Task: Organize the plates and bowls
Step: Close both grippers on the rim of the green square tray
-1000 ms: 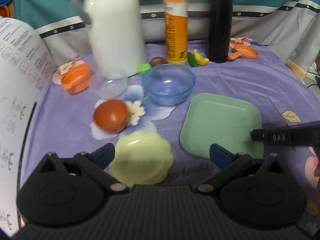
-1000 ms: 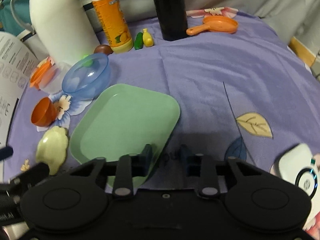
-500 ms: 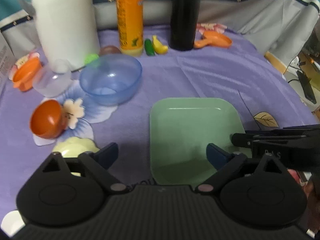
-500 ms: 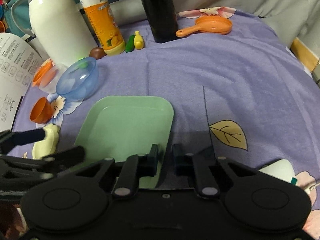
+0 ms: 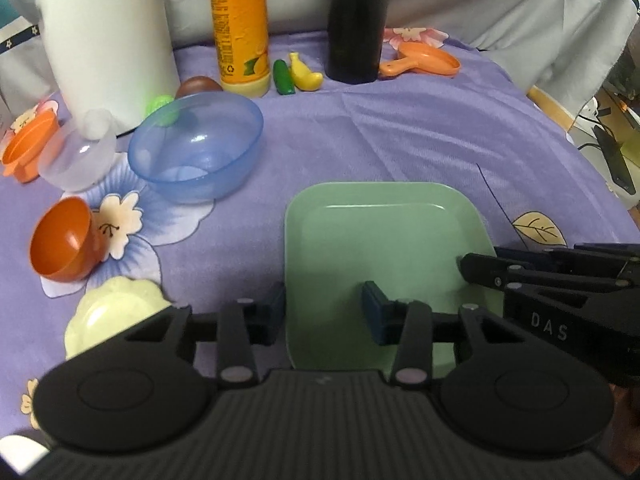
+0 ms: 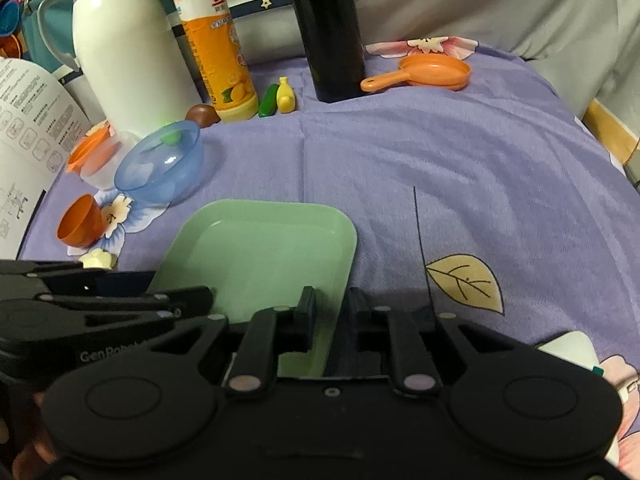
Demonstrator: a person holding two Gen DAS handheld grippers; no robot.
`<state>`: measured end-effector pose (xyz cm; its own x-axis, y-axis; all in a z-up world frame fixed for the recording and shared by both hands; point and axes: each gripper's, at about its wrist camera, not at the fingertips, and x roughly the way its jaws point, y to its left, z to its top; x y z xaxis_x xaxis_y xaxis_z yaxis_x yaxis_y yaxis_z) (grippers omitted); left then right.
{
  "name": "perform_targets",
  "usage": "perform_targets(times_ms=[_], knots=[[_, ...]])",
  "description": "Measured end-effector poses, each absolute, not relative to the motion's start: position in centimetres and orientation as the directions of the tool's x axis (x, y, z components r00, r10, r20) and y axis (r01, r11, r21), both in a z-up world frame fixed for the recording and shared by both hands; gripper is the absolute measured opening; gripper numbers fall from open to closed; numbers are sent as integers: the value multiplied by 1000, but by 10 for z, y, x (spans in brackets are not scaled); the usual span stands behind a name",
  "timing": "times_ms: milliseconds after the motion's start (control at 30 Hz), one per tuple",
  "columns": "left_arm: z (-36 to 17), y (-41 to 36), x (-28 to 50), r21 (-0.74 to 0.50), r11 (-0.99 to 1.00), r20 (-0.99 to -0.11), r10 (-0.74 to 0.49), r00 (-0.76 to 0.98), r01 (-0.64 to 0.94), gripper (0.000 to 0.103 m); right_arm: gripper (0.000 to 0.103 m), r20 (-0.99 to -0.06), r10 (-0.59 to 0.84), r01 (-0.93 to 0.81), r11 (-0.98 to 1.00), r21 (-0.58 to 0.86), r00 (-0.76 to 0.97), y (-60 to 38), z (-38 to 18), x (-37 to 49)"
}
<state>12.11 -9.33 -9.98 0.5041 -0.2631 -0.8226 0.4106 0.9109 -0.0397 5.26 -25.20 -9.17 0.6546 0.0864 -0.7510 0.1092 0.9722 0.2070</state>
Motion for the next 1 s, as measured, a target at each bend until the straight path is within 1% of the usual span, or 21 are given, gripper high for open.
perform_targets(times_ms=[67, 200, 300, 333, 367, 433, 467, 600, 667, 700, 1000], knots=[[-100, -91, 122, -51, 911, -821, -271, 502, 408, 42, 17, -753, 75, 113, 974, 196, 653, -249, -91, 52], [-102, -92, 125, -43, 915, -817, -263, 514, 400, 48, 19, -754, 49, 110, 981, 160, 656, -241, -90, 52], [-103, -94, 126, -41, 915, -813, -263, 519, 400, 48, 19, -751, 41, 118, 981, 156, 659, -240, -91, 53], [-103, -95, 127, -39, 915, -812, -263, 521, 401, 48, 20, -751, 39, 123, 980, 159, 659, -240, -91, 53], [-103, -96, 126, -38, 913, -812, -266, 520, 406, 44, 20, -752, 34, 129, 979, 157, 658, -240, -91, 54], [-101, -99, 124, -16, 915, -815, -246, 525, 404, 43, 20, -756, 28, 139, 978, 156, 653, -239, -90, 54], [-100, -100, 123, -12, 916, -815, -241, 527, 400, 41, 20, -760, 29, 144, 977, 160, 649, -240, -89, 54], [-95, -95, 116, -16, 923, -819, -233, 524, 385, 35, 21, -775, 41, 169, 968, 188, 630, -242, -85, 50], [-92, -93, 112, -18, 924, -817, -234, 527, 383, 34, 22, -778, 48, 174, 964, 199, 627, -243, -83, 46], [-90, -92, 109, -14, 925, -816, -230, 530, 380, 34, 26, -777, 53, 172, 964, 204, 627, -242, -81, 45], [-66, -70, 85, -26, 936, -801, -229, 553, 351, 34, 26, -761, 78, 141, 966, 219, 644, -231, -56, 23]])
